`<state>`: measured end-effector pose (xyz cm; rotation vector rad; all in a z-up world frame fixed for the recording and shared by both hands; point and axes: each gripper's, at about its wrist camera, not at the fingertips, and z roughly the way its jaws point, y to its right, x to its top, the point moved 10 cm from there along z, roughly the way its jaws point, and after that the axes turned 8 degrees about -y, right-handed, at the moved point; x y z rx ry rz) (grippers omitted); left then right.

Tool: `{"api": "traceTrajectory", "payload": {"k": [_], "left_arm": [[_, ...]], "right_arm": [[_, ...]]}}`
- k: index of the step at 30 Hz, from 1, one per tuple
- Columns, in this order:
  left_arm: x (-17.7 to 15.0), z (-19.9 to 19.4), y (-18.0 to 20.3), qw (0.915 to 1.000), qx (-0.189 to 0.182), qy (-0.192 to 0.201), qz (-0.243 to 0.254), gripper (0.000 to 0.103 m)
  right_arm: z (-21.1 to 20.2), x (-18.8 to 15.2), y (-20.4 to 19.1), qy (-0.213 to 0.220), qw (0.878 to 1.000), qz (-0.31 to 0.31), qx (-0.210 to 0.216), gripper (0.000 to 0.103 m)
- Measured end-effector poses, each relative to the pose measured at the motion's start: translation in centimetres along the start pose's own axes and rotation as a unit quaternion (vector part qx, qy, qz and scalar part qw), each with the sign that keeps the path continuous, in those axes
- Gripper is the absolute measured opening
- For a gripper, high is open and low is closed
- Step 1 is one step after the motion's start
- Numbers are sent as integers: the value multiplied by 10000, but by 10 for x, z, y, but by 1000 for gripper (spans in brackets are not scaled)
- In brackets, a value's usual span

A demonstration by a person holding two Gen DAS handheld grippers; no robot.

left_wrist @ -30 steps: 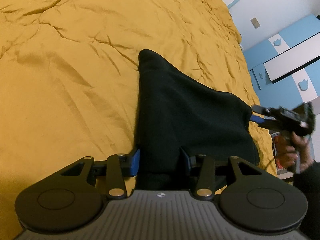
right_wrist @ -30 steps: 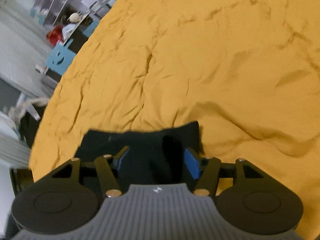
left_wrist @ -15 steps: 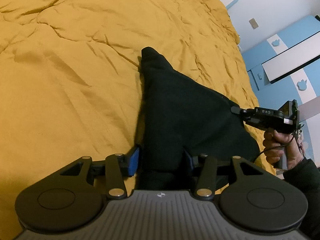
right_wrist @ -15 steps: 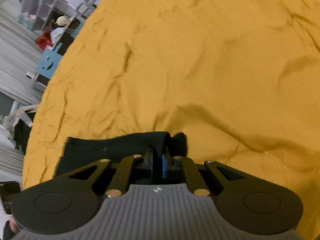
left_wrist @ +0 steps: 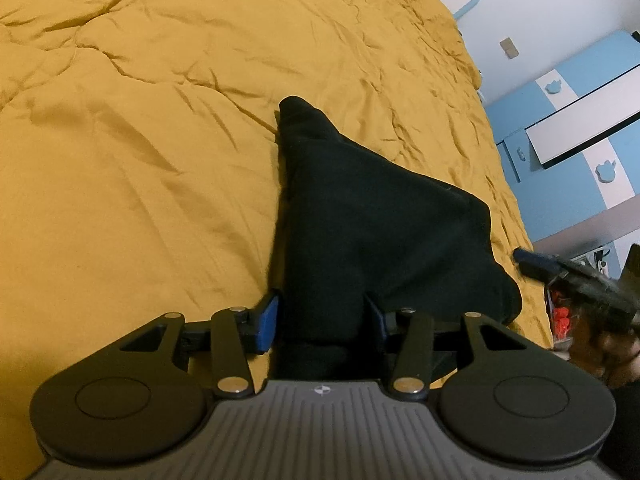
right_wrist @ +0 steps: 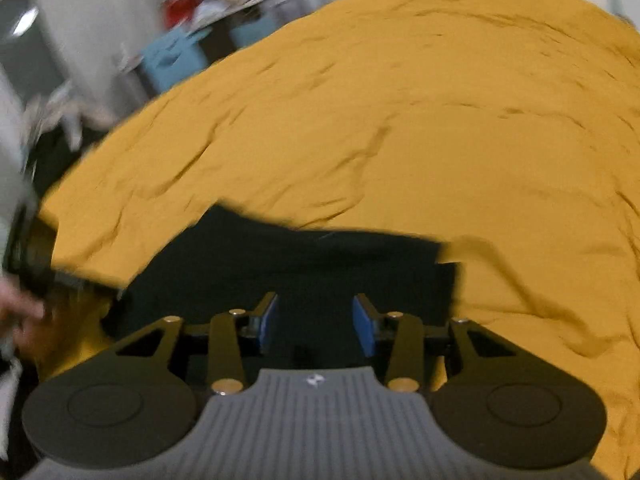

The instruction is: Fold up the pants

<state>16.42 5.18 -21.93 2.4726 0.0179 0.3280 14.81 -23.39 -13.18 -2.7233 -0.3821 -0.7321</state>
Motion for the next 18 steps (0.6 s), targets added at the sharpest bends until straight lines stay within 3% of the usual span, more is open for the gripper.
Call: {"api": "traceTrajectory", "payload": {"k": [4, 7, 10, 14, 18], "left_arm": [[0, 0, 0, 10000, -1, -9, -14, 55], [1, 0, 1, 10000, 29, -33, 37, 55], [3, -1, 3, 9998, 126, -47, 122, 55], [15, -26, 16, 9956, 693, 381, 498, 53], [42, -32, 57, 9861, 925, 677, 1205, 53]], "right_arm": [[24, -35, -5, -520, 9966, -392, -507, 37], [10, -63, 14, -633, 9973, -16, -366, 38], [-9, -65, 22, -512, 9982, 182, -258, 38], [-22, -25, 21, 11, 9991, 363, -216, 38], [0, 30, 9, 302, 9974, 60, -658, 38]]}}
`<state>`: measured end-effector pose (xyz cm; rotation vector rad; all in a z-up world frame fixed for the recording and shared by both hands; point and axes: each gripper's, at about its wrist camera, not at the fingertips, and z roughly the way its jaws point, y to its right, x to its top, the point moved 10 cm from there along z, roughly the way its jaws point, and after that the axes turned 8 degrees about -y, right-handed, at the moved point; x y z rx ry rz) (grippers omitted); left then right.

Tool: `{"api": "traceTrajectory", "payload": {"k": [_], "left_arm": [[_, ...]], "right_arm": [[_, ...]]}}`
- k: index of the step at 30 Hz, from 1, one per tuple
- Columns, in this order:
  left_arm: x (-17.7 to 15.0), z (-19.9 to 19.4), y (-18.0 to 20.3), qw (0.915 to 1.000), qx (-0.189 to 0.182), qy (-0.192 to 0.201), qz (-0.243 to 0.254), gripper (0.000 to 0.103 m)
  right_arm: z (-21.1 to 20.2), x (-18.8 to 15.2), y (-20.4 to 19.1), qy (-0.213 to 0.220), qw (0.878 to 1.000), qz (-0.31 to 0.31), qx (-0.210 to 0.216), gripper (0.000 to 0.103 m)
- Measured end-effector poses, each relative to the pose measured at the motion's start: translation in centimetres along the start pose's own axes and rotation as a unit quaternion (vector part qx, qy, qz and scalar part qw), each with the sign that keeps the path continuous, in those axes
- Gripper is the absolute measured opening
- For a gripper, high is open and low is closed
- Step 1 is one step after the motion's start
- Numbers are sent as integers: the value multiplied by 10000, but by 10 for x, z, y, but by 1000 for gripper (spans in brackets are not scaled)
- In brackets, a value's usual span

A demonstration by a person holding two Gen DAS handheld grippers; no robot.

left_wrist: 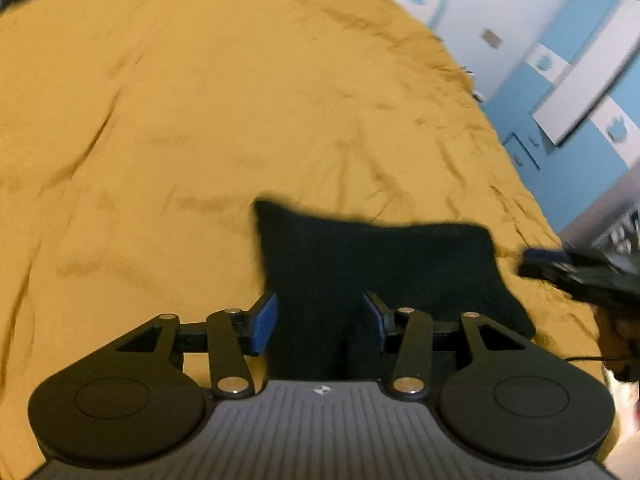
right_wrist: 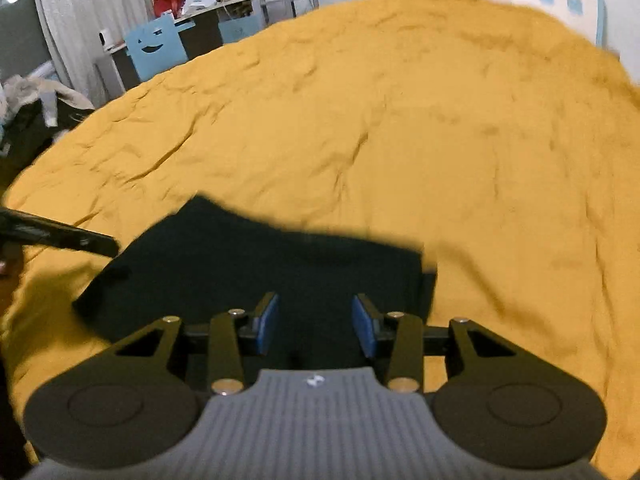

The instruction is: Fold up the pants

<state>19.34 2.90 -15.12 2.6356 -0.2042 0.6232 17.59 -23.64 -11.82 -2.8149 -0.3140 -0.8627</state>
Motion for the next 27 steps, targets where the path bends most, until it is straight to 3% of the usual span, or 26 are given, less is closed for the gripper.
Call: {"api": "traceTrajectory", "payload": {"k": [4, 6, 12, 14, 15, 18, 24, 27], "left_arm": [[21, 24, 36, 9987, -298, -130, 380, 53], [19, 38, 44, 9982, -272, -266, 467, 53], [-3, 61, 41, 9956, -193, -620, 680, 53], [-6, 62, 40, 9953, -181, -651, 695, 53], [-7, 61, 40, 9955, -212, -643, 669, 53], [-9, 59, 38, 9957, -285, -652, 600, 53], [-19, 62, 31, 9951, -353, -781, 494, 53], [-26, 64, 30, 9949, -340, -823, 466, 53]], "right_arm": [[59, 41, -9, -92, 9991, -346, -245, 38], [81, 53, -8, -218, 9977, -612, -217, 38], [119, 64, -6, -1055, 9794, -1625, 567, 36], [122, 57, -8, -1360, 9694, -1880, 798, 21], [122, 53, -12, -1442, 9650, -2010, 871, 1], [119, 50, -20, -1390, 9557, -2426, 921, 0], [115, 73, 1, -808, 9774, -1833, 676, 0], [126, 73, 16, -870, 9831, -1584, 300, 0]]}}
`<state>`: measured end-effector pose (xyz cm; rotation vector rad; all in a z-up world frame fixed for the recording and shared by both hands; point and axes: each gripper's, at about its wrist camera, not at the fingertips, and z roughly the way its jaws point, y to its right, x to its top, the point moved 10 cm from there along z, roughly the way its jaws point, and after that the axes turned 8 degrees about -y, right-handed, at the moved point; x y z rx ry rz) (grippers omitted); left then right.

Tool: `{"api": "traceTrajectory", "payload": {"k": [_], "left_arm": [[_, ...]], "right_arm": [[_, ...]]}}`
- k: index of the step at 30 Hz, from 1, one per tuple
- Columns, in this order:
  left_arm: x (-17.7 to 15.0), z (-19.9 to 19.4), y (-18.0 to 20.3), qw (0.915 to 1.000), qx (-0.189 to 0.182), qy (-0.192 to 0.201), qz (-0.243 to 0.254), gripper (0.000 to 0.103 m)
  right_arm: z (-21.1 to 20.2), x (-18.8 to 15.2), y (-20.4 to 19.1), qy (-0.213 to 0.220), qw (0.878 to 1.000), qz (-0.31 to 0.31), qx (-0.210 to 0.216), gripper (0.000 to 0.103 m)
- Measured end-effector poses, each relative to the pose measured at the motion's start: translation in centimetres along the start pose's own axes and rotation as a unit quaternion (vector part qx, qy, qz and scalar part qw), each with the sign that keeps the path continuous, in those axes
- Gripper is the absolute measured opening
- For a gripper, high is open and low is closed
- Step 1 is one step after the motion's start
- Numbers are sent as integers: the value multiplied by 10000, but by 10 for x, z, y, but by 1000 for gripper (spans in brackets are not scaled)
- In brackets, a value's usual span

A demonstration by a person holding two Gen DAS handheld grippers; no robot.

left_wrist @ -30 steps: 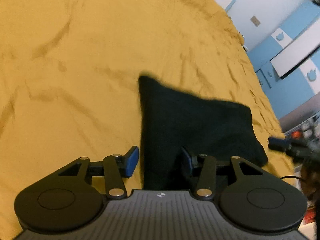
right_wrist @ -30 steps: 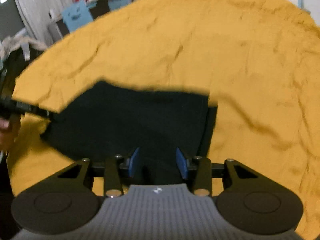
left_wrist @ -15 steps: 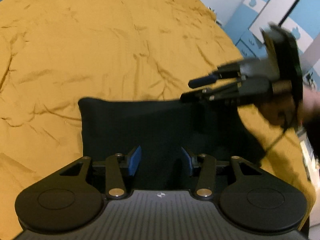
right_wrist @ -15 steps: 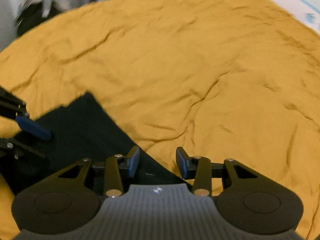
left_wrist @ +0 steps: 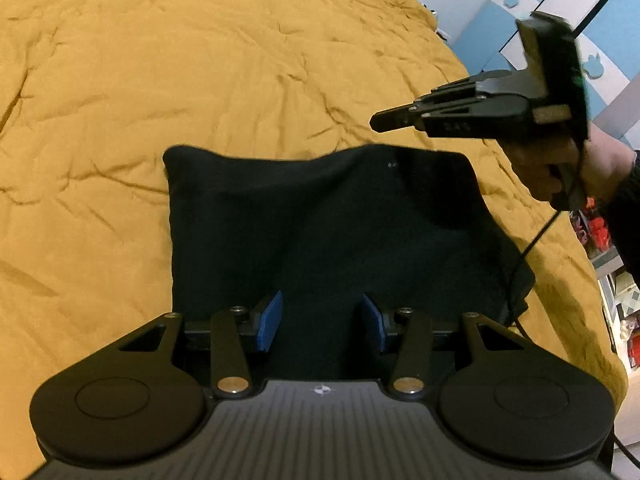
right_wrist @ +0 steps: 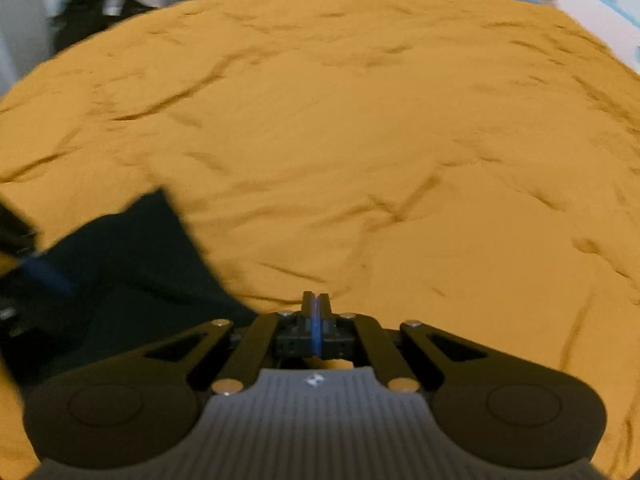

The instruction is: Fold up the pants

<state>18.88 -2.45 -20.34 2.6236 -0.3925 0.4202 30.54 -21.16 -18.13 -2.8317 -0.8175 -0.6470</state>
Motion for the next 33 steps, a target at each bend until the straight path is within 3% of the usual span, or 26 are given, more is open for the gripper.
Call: {"api": "traceTrajectory", "payload": {"k": [3, 5, 6, 7, 9, 11, 14, 20, 23, 29, 33], "left_arm": [[0, -7, 3, 10000, 12, 27, -8, 53], [5, -20, -1, 9998, 45, 163, -40, 53], [9, -28, -5, 9996, 82, 263, -72, 53], [13, -36, -10, 9991, 124, 380, -121, 56], [20, -54, -24, 9978, 155, 580, -283, 68], [26, -63, -42, 9971, 163, 613, -423, 75], [30, -56, -66, 9966, 124, 353, -728, 75], [25, -28, -77, 9896, -578, -20, -1320, 75], [20, -17, -74, 9861, -798, -214, -1441, 75], [14, 1, -78, 9841, -811, -480, -1504, 75], [18, 10, -71, 9812, -1031, -515, -1551, 75]], "right_arm": [[2, -8, 8, -67, 9995, 211, -210, 0], [-14, -12, 14, 121, 9983, 572, -84, 4], [-25, -15, 18, 287, 9966, 773, -39, 21], [-40, -21, 23, 440, 9936, 1036, 46, 49], [-64, -38, 31, 634, 9872, 1445, 211, 66], [-80, -63, 37, 569, 9778, 1950, 517, 70], [-88, -103, 38, 335, 9602, 2586, 1005, 75], [-71, -157, 31, -97, 9255, 3401, 1662, 75], [-53, -166, 26, -203, 9123, 3621, 1900, 75], [-27, -173, 25, -255, 8839, 3983, 2436, 83], [-15, -160, 6, -331, 8850, 3762, 2725, 83]]}}
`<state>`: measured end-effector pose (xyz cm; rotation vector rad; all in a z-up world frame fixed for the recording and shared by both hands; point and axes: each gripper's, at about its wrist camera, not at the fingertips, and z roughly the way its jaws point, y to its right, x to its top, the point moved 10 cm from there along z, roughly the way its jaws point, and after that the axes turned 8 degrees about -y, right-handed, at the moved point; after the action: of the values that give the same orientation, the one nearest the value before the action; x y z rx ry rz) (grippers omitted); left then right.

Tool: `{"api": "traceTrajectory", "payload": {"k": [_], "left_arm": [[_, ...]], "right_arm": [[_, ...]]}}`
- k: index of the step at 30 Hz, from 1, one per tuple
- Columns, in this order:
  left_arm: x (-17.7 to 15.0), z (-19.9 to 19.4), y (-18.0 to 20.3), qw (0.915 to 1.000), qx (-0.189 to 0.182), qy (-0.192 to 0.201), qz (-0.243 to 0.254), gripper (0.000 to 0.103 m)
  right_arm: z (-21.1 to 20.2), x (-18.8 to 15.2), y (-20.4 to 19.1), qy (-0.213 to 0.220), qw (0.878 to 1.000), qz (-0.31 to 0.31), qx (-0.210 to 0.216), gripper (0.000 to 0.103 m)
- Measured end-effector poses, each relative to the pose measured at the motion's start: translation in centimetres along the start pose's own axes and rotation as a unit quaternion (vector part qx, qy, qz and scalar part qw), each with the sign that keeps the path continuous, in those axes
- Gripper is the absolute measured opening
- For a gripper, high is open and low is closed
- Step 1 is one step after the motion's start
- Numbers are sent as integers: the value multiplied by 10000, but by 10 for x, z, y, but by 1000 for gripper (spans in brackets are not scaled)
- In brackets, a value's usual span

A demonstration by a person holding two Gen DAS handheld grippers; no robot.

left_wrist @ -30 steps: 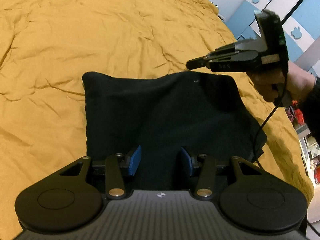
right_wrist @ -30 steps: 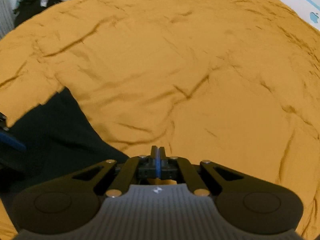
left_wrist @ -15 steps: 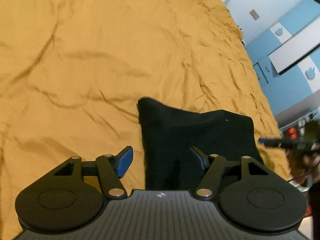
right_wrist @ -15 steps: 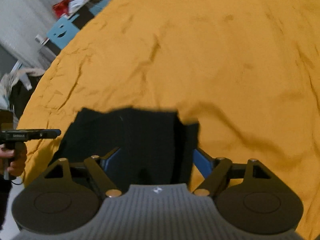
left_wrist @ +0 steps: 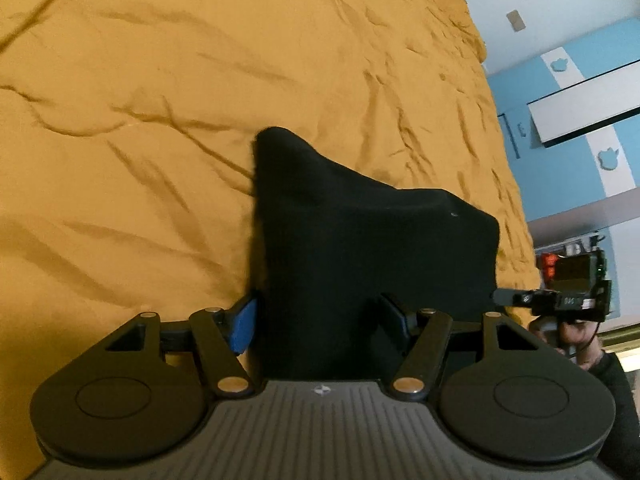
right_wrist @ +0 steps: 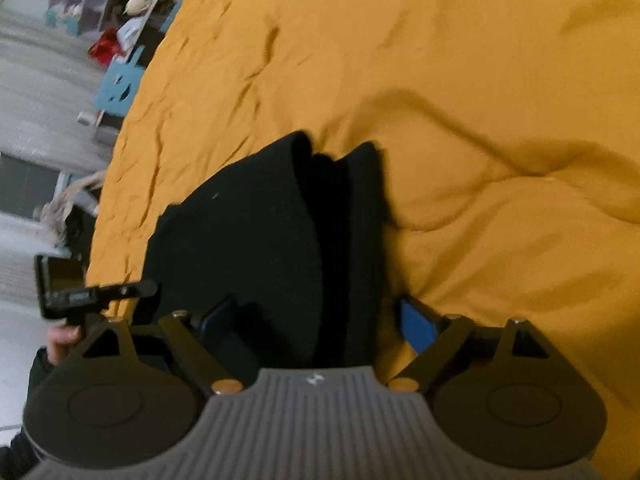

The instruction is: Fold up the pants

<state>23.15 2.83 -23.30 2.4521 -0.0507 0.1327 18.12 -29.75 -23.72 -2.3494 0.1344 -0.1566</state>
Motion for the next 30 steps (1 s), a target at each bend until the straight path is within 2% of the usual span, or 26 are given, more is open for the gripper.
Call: {"api": "traceTrajectory", "payload": {"k": [6, 8, 9, 14, 16, 18, 22, 30], "left_arm": [[2, 17, 4, 9999, 47, 27, 153, 73], [0, 15, 7, 9997, 71, 26, 220, 70], [1, 15, 7, 9996, 88, 13, 250, 64], [2, 13, 5, 9997, 140, 35, 210, 49], [2, 13, 9, 9995, 208, 66, 237, 40], [2, 8, 13, 9994, 211, 101, 240, 34], [1, -3, 26, 9989, 195, 188, 373, 27], [-13, -32, 48, 9971, 192, 400, 619, 25]], "right_arm": [[24, 3, -12, -185, 9996, -232, -21, 80], [23, 5, -16, -191, 9995, -261, 42, 70], [21, 5, -16, -189, 9995, -247, 107, 63], [21, 3, -20, -145, 9991, -353, 188, 49], [16, 3, -22, -89, 9990, -404, 179, 36], [9, 3, -25, -25, 9988, -439, 210, 29], [-3, 1, -38, 102, 9981, -549, 260, 27], [-27, -7, -66, 290, 9968, -692, 260, 26]]}}
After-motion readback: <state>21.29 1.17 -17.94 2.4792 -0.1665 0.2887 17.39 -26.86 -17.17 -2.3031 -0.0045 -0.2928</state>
